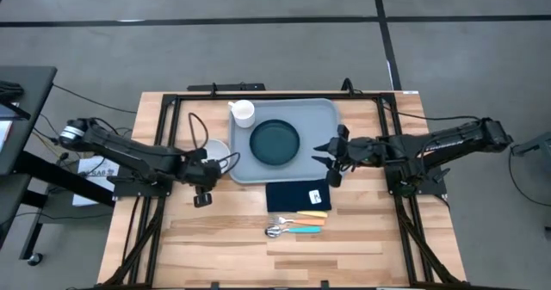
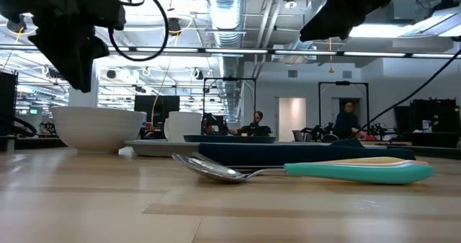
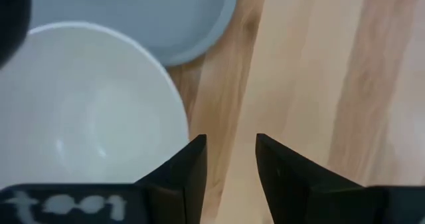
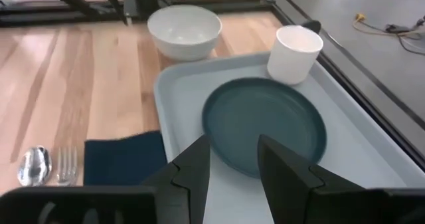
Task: Set up tray
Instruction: Put the white bowl on the black plate on the gray serving tray
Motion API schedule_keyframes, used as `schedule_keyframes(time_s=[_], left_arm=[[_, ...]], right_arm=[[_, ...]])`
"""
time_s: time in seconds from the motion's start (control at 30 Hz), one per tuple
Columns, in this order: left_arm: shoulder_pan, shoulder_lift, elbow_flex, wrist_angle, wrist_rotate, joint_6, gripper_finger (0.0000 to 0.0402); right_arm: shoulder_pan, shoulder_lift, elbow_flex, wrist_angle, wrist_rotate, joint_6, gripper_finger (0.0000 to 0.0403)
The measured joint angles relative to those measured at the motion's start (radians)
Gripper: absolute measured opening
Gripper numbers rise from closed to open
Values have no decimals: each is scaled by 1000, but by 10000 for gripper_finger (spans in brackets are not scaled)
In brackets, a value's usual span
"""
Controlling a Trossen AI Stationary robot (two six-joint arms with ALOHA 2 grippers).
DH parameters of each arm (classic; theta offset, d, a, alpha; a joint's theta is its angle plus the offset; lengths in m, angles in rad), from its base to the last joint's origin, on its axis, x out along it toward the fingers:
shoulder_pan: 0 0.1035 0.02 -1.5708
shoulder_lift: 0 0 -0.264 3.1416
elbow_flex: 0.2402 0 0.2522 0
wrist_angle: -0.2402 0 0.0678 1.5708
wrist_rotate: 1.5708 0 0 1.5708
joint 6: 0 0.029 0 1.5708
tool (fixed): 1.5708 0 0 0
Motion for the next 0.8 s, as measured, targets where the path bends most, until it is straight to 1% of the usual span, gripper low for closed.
schedule_keyframes(time_s=[0.17,0.3,0.5,0.8], left_arm=[[0,80,50,-25,-7,24,118],[0,115,80,-53,-37,34,118],[0,128,87,-110,-52,27,118],[0,128,87,-131,-61,-10,118]], right_arm=[[8,0,1,-2,0,0,118],[7,0,1,-3,0,0,118],[7,0,1,-3,0,-1,118],[8,3,1,-3,-1,0,118]])
